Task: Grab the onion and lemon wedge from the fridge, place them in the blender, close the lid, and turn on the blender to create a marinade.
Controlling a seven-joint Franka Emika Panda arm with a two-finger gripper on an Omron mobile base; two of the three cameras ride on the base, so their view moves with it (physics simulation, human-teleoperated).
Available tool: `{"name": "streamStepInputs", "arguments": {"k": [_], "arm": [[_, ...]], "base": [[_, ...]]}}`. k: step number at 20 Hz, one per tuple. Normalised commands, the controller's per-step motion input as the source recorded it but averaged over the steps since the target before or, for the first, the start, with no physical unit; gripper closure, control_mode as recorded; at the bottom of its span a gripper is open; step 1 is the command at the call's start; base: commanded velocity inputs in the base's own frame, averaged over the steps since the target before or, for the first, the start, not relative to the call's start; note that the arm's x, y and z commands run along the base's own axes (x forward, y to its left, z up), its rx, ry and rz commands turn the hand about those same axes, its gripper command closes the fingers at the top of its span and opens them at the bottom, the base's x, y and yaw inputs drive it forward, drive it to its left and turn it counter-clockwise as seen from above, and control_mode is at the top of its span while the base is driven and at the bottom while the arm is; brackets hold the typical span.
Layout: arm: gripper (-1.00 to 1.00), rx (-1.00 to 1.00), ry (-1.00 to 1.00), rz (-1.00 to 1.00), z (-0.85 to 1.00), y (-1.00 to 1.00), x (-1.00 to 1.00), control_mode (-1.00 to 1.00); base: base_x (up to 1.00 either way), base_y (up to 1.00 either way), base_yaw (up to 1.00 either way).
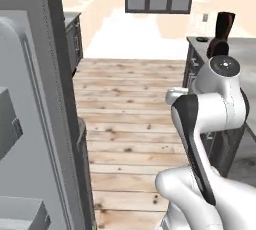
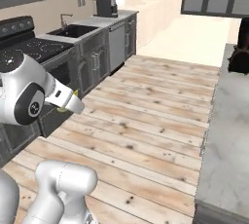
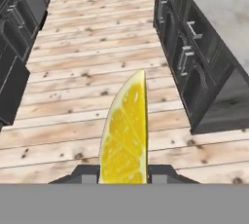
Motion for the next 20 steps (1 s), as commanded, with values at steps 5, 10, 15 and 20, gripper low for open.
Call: {"name": "streamStepInputs", "arguments": {"k": [5,10,15,20], "arm": [[1.00,0.00,0.00,0.00,0.00,0.00,0.00,1.00],[1.00,0.00,0.00,0.00,0.00,0.00,0.00,1.00],[1.00,0.00,0.00,0.00,0.00,0.00,0.00,1.00],[1.00,0.00,0.00,0.00,0.00,0.00,0.00,1.00]], "base": [[1.00,-0.28,-0.18],[1.00,-0.30,-0.14],[1.00,-0.04,-0.16],[1.00,-0.01,-0.28]]}}
